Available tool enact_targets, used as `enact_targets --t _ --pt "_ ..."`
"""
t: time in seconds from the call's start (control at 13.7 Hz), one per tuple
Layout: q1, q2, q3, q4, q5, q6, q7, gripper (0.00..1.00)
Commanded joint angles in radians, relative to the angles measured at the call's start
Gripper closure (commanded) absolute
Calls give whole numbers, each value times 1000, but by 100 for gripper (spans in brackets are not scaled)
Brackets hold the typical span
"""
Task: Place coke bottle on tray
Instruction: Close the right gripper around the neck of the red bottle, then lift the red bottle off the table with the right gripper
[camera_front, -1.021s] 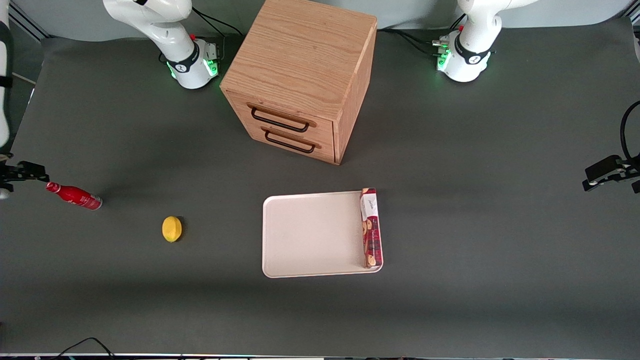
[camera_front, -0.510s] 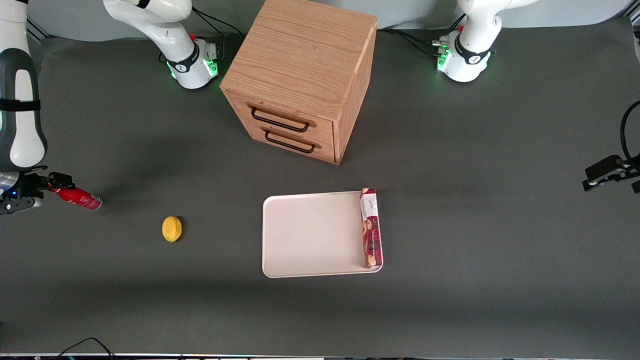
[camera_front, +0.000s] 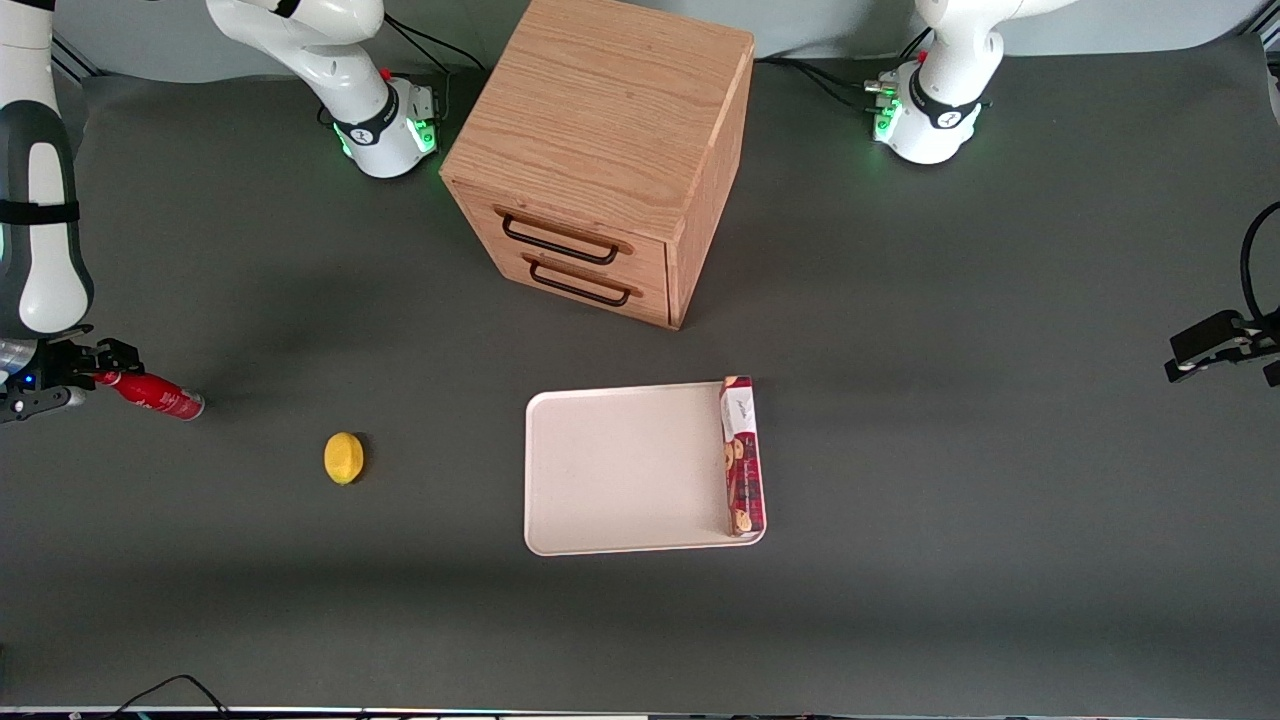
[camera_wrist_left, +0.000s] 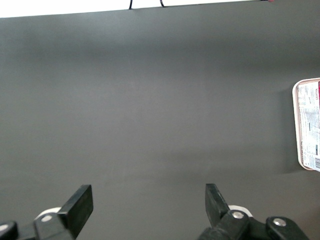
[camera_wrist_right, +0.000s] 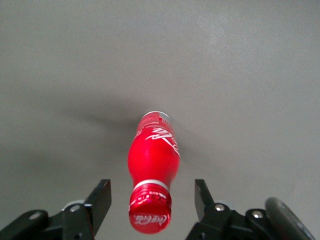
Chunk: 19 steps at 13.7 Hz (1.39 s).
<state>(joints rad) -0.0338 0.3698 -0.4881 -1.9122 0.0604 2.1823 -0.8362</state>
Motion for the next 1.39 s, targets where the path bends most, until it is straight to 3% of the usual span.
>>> enact_targets --t 0.0,0.15,0.44,0.51,0.73,1.17,1.31 --pt "15 -25 -10 -10 30 -4 -43 32" --pt "18 -29 -10 -1 24 -36 -52 45" --pt "28 -32 -10 9 18 -44 -89 85" --pt "28 -32 -10 10 18 -45 -90 90" --pt "29 -43 -10 48 18 -94 -95 93" --pt "38 -74 6 450 35 -580 -103 93" --pt "28 -107 95 579 45 -640 -118 94"
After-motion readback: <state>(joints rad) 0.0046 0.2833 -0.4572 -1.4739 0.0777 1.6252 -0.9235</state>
